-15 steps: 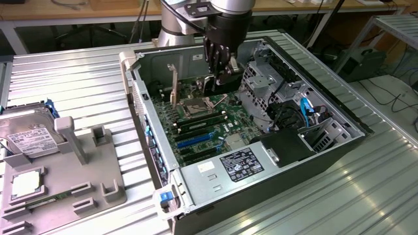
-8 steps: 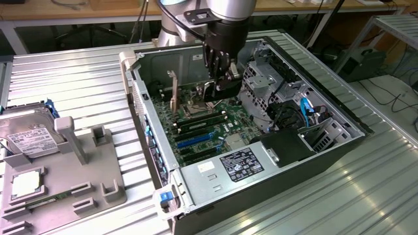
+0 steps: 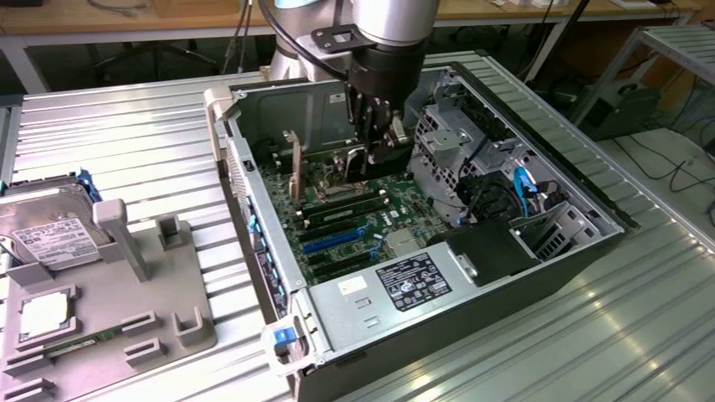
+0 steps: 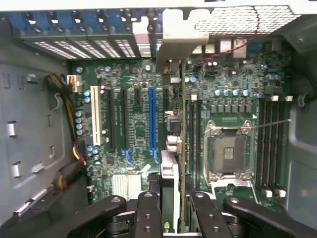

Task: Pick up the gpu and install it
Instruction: 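Insert the gpu into the slot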

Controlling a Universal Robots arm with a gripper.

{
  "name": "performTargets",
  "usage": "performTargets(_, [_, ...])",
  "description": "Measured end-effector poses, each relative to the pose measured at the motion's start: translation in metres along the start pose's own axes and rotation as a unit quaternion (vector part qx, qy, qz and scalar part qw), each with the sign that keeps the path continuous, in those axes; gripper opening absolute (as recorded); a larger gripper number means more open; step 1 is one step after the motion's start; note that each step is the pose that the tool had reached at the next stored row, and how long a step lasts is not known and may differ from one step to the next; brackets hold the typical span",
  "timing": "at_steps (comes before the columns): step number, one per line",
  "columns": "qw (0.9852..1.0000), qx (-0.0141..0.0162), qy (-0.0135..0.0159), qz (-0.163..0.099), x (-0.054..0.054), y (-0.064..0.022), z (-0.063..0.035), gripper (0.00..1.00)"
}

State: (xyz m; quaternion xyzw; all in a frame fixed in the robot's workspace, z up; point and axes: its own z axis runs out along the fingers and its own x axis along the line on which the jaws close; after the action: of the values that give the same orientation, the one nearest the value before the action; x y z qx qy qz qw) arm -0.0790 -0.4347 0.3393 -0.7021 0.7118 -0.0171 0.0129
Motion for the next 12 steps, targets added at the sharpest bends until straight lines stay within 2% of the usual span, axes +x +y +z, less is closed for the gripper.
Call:
performTargets(6, [1.0,0.0,0.0002,0.0,0.003,0.0069,0.0041,0.28])
performTargets(9, [1.0,0.0,-0.001,0.0,0.004,0.0101,0.007,0.28])
performTargets(12, [1.0,0.0,-0.0018,0.0,0.009,0.0106,0.0099,0.28])
